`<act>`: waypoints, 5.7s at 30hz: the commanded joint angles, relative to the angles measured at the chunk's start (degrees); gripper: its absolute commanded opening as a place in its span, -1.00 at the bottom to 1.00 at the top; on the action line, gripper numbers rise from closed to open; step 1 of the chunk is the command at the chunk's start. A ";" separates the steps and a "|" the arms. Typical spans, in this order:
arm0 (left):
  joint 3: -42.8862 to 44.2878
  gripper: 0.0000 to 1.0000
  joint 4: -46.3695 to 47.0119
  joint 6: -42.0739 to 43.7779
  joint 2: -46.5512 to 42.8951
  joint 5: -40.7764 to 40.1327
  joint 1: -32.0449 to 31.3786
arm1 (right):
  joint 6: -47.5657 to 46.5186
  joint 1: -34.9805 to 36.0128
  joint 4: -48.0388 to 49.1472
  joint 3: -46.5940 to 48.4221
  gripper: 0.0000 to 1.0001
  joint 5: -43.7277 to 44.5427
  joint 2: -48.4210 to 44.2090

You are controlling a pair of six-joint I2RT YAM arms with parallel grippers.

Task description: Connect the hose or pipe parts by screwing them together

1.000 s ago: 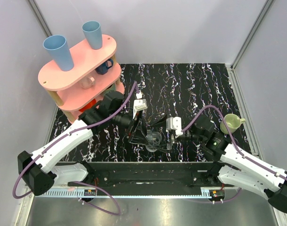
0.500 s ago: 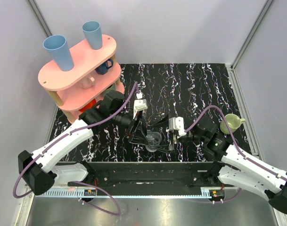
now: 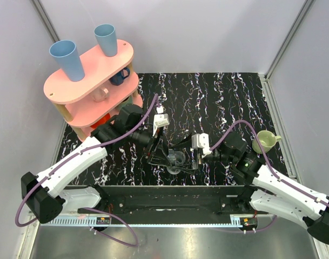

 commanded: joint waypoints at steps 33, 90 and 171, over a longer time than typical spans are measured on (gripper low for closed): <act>0.67 -1.00 6.33 -3.95 -2.38 -0.29 2.12 | 2.03 0.17 5.60 -2.72 0.52 4.02 0.99; 1.98 0.63 2.20 -5.27 -3.08 -11.87 4.14 | 2.11 -0.01 13.69 -5.88 -0.31 7.89 -2.08; 5.50 0.54 -9.23 1.23 31.46 -56.45 1.59 | 4.66 -2.91 11.75 -11.42 -0.43 18.88 -23.01</act>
